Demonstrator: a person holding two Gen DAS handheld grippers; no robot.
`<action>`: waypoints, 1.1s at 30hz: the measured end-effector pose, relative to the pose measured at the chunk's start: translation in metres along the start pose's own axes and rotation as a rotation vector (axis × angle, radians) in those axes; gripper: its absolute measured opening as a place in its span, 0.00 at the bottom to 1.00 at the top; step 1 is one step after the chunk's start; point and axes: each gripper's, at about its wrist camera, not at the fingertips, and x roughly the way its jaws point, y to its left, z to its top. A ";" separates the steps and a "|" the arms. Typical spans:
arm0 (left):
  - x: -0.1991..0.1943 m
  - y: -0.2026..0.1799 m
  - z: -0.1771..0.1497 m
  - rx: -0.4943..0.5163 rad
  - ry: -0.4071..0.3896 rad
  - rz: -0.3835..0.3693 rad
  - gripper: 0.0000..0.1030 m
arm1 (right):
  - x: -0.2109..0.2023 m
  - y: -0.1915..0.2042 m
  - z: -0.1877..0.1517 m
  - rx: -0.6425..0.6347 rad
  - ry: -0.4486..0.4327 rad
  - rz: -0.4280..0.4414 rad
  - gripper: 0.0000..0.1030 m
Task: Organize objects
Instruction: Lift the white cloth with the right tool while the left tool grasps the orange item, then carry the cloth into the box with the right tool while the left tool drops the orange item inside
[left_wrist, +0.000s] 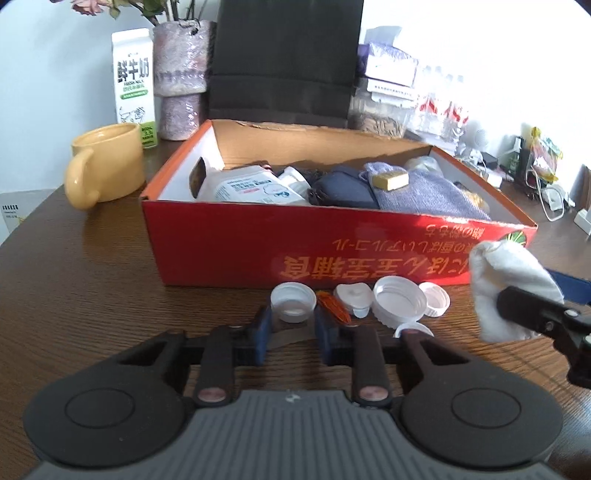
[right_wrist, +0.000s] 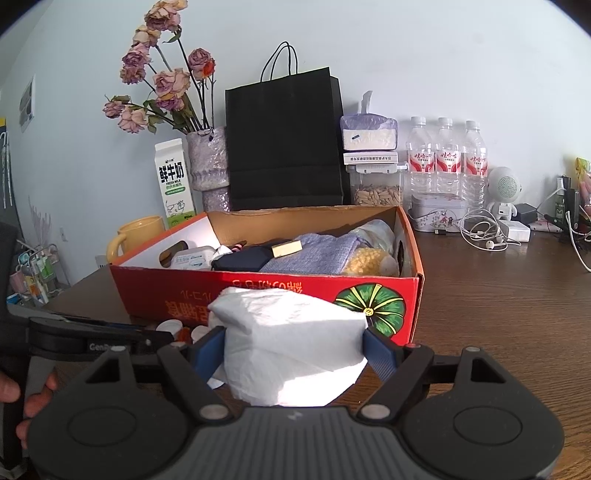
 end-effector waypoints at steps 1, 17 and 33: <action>-0.001 0.001 0.000 -0.004 -0.005 -0.003 0.09 | 0.001 0.001 0.000 -0.002 0.002 -0.001 0.77; -0.039 0.003 -0.005 -0.038 -0.111 -0.010 0.06 | 0.000 0.001 0.000 -0.009 -0.006 -0.009 0.77; -0.066 -0.002 0.027 -0.010 -0.222 -0.052 0.06 | -0.009 0.015 0.022 -0.062 -0.070 -0.021 0.77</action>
